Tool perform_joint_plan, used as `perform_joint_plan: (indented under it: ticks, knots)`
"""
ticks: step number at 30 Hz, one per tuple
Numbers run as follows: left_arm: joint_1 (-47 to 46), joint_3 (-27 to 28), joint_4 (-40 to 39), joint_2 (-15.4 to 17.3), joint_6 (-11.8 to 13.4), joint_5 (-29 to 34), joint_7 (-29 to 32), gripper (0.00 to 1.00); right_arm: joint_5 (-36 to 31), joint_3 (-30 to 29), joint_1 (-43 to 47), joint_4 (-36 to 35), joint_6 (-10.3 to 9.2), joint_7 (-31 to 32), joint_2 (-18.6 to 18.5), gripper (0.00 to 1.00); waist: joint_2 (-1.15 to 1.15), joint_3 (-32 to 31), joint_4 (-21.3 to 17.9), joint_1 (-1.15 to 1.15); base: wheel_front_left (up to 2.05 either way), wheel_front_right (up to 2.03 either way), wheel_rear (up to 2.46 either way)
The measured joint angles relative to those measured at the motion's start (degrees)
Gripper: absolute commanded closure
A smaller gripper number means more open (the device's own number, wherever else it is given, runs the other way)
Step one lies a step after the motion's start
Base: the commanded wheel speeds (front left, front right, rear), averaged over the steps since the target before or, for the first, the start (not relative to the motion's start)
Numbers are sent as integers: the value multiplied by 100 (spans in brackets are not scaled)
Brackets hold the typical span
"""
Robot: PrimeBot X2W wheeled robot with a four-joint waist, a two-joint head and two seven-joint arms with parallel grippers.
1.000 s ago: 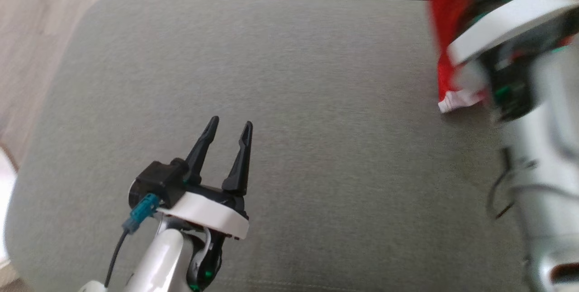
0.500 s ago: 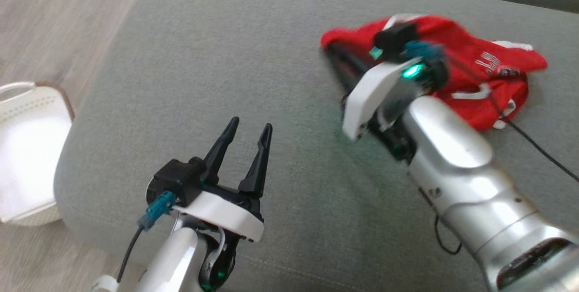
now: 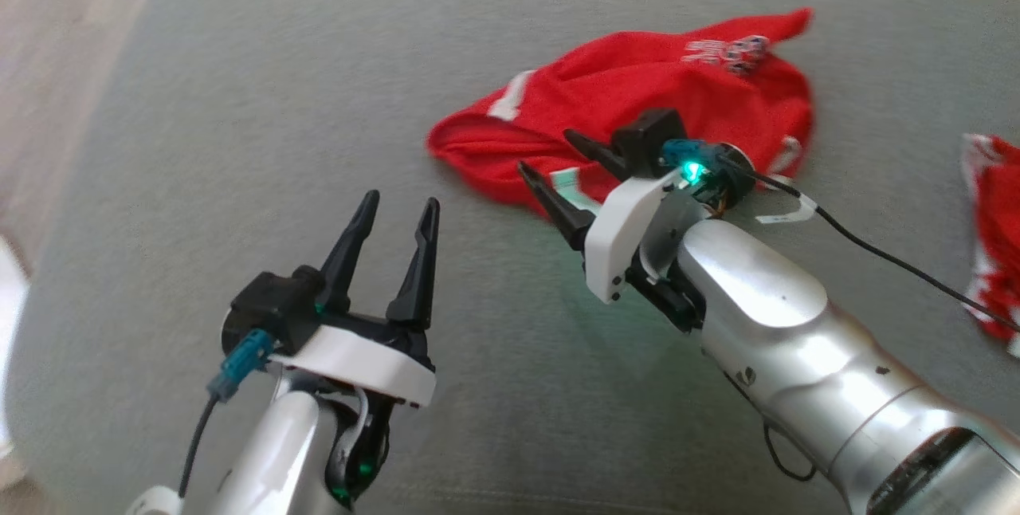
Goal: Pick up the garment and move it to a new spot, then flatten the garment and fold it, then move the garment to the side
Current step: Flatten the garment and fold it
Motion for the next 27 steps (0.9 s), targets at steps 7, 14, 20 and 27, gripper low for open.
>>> perform_joint_plan:
  ticks: [7, 14, 20, 27]
  knots:
    - [1, 141, -58, 0, -37, 63, 0, 0, -78, -153, 223, 57, 0, -215, -123, 0, 0, -153, -631, 0, 0, 0, 0]
    - [26, 191, -71, 0, -38, 89, 0, 0, -200, -743, 651, -247, 0, -483, -560, 0, 0, -396, -986, -1, 0, 0, 0]
    - [139, 301, -145, 0, -37, 96, 0, 0, -464, -2038, 1323, -768, 0, -1105, -822, 0, 0, -451, -1155, -1, 0, 0, 0]
    - [135, 344, -70, 0, -123, 202, 0, 0, -934, -3768, 2559, -1690, 0, -1296, -560, 0, 0, -296, -1312, 0, 0, 0, 0]
